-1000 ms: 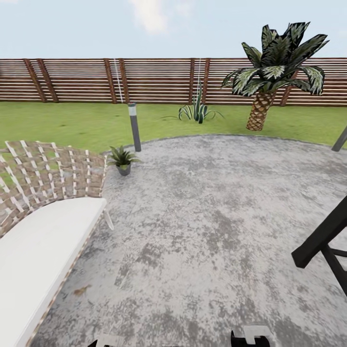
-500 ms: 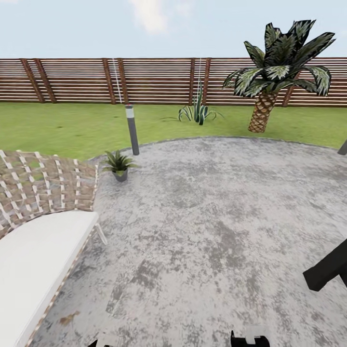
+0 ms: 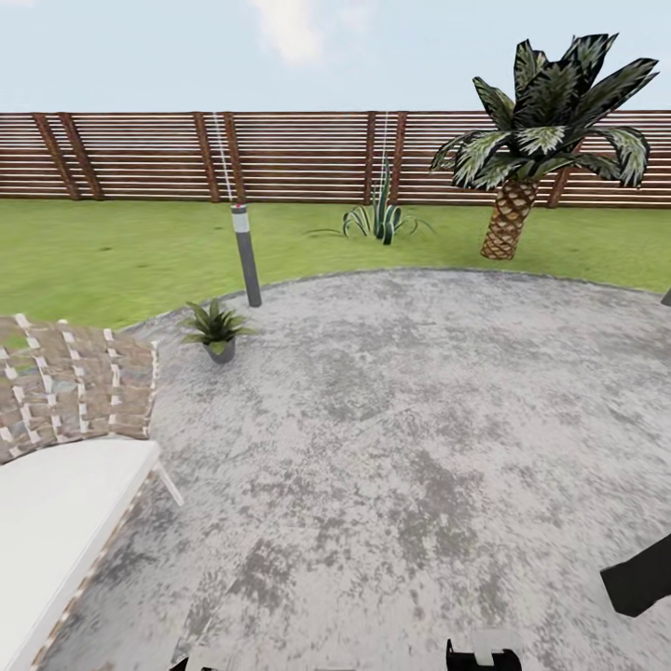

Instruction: Pick up the pesticide atomizer in the garden and spray insectifuge to fully cover both potted plants in the garden.

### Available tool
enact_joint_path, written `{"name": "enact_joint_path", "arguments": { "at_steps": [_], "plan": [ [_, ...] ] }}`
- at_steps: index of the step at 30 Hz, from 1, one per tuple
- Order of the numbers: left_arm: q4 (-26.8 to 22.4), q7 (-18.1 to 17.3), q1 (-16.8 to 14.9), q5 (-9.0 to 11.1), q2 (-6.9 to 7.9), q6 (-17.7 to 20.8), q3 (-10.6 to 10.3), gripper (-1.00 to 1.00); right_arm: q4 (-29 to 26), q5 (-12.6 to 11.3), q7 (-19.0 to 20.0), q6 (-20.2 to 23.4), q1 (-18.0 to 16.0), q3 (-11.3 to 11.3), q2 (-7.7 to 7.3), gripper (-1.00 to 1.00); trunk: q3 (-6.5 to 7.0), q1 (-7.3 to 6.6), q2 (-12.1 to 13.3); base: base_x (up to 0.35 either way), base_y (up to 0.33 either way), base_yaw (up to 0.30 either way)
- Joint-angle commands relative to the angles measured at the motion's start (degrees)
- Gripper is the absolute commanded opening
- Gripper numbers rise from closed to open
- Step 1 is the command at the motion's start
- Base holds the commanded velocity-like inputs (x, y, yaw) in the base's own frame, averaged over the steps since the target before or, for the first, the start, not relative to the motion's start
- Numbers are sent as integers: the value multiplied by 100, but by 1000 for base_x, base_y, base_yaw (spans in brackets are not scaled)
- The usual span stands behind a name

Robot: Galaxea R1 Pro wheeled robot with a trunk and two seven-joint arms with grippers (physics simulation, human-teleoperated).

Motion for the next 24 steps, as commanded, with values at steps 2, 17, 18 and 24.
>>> {"name": "enact_joint_path", "arguments": {
  "at_steps": [2, 17, 18, 24],
  "plan": [
    [7, 24, -6, -60, -1, -24, 29, -100, 5, 41, -55, 5, -2, 29, 2, 100, -5, 2, -1, 312, -125, 0],
    [7, 24, -4, -60, -1, -17, 38, -100, 5, 39, -55, 5, -5, 23, 2, 100, -5, 2, -1, 328, -40, 0],
    [7, 24, -6, -60, -1, -16, 38, -100, 5, 38, -56, 5, -4, 23, 2, 100, -5, 2, -1, 335, 0, 36],
    [7, 24, -6, -60, -1, -18, 37, -100, 5, 33, -63, 5, 0, 27, 2, 100, -5, 2, -1, 335, 0, 214]
  ]
}}
